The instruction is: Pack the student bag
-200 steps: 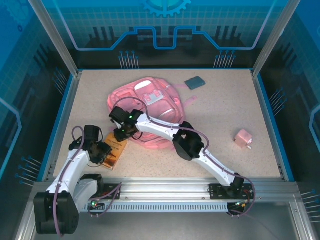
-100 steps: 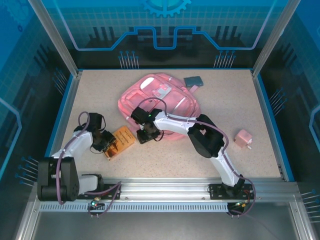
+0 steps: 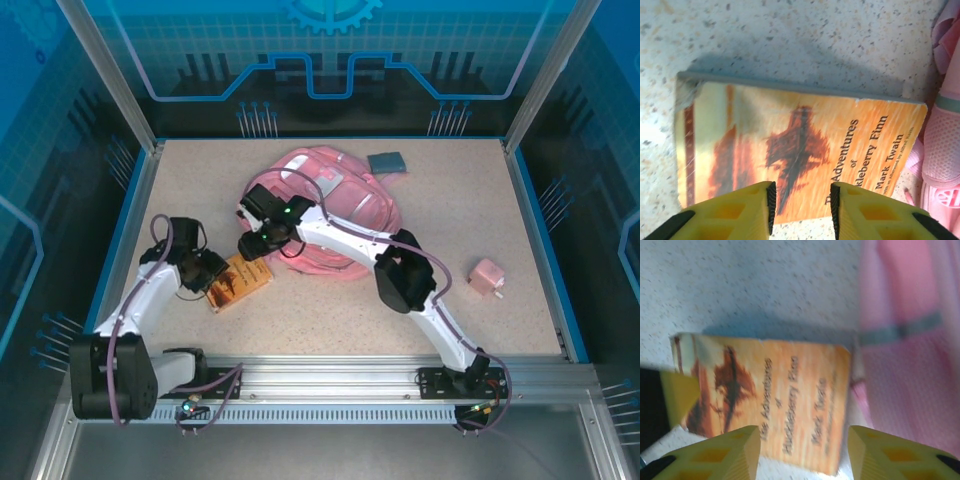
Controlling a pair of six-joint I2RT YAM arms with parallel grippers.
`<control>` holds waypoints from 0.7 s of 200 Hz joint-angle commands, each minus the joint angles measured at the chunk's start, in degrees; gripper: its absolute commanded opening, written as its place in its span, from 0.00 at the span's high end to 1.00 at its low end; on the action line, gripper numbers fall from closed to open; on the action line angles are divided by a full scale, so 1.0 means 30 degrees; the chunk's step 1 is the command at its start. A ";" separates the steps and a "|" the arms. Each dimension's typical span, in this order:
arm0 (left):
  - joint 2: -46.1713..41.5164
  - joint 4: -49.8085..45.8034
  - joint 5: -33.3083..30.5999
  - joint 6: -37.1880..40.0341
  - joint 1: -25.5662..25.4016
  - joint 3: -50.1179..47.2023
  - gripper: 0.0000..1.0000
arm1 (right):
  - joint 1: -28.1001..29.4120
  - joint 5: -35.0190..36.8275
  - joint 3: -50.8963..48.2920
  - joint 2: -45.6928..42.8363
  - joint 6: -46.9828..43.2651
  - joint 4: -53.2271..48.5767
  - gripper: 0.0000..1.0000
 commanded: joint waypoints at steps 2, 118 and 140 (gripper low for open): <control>-0.0689 -0.1205 -0.0105 -0.0792 0.0112 -0.1295 0.68 | -0.0100 -0.1581 0.2371 0.2925 -0.0804 -0.0959 0.53; 0.3724 0.2648 -0.0135 -0.0321 0.0132 -0.2041 0.71 | 0.0064 0.0972 -0.6859 -0.1425 0.1348 -0.1215 0.56; 0.4601 0.3090 0.0011 0.0479 0.0143 -0.0690 0.67 | 0.0501 0.0028 -0.9226 -0.2895 0.1742 -0.0494 0.56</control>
